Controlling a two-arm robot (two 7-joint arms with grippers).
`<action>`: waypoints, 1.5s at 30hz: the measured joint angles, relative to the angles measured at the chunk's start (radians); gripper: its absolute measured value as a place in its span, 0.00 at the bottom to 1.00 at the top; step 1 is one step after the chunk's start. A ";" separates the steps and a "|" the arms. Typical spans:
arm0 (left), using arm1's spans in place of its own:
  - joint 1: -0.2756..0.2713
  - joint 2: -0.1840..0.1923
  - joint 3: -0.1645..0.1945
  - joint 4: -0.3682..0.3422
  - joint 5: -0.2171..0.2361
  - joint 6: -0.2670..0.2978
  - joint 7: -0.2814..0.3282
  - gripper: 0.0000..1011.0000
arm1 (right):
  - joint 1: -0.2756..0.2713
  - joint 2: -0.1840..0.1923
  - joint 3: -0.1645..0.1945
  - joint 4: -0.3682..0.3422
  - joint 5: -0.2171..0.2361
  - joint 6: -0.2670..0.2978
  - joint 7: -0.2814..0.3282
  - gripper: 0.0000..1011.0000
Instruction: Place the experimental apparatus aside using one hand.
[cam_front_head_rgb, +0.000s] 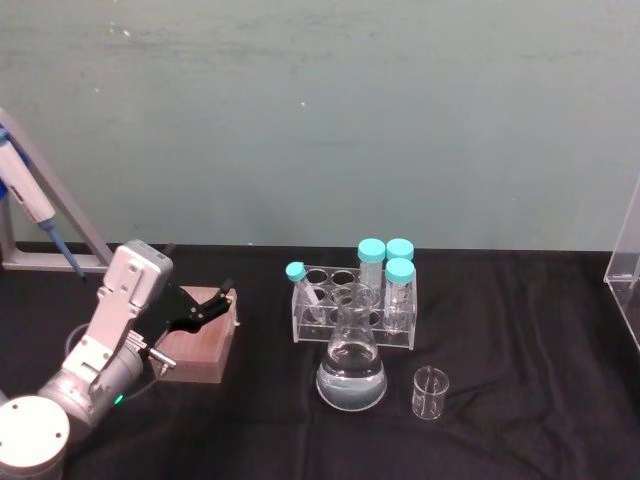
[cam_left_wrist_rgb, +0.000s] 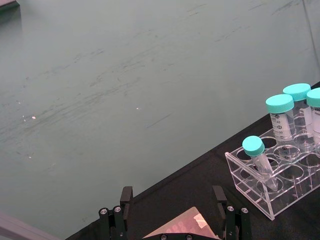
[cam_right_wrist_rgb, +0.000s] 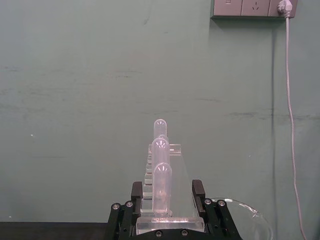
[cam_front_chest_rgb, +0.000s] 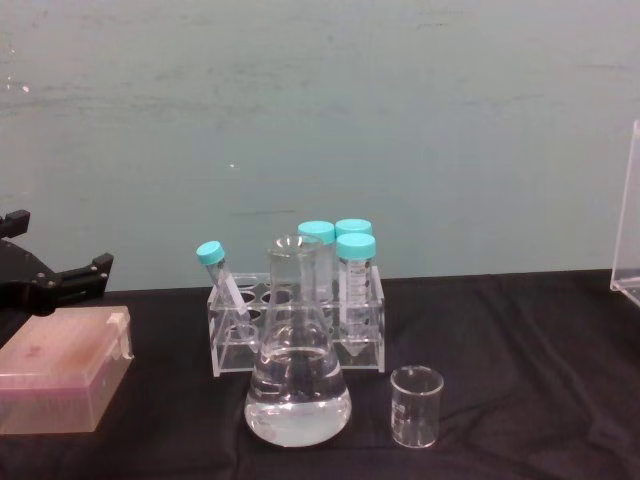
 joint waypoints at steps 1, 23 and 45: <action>0.000 0.000 0.000 0.000 0.000 0.000 0.000 0.99 | 0.001 0.000 0.000 0.001 0.000 0.000 0.000 0.60; 0.000 0.000 0.000 0.000 0.000 0.000 0.000 0.99 | 0.012 -0.001 -0.004 0.024 -0.001 0.000 0.002 0.60; 0.000 0.000 0.000 0.000 0.000 0.000 0.000 0.99 | 0.016 0.007 0.002 0.035 0.037 0.000 0.040 0.60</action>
